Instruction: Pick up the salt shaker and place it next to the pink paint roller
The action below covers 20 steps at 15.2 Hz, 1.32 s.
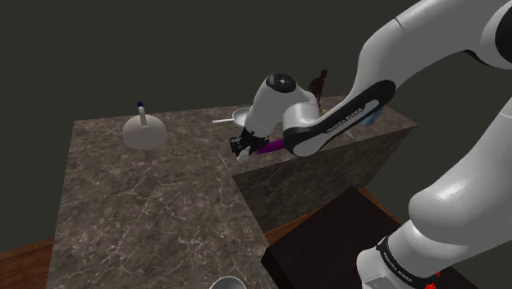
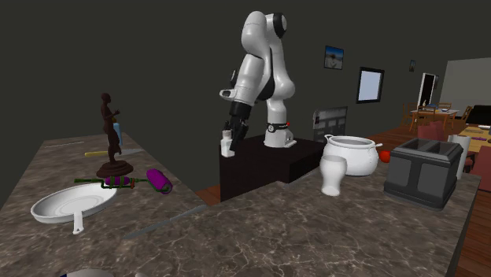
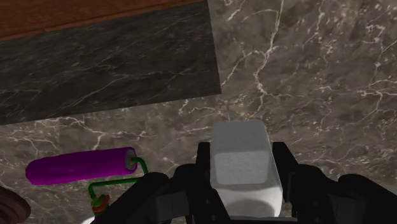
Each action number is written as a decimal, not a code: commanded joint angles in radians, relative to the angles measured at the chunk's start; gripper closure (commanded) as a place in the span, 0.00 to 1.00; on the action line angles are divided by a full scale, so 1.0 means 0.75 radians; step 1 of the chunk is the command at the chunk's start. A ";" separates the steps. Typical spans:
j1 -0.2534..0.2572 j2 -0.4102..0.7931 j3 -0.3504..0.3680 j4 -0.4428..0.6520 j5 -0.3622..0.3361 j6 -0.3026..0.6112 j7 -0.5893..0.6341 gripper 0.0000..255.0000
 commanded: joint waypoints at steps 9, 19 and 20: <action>-0.314 -0.021 -0.048 -0.051 0.160 0.146 -0.479 1.00; -0.607 0.103 -0.064 0.067 0.295 0.161 -0.941 1.00; -0.633 0.121 -0.064 0.087 0.305 0.155 -0.982 1.00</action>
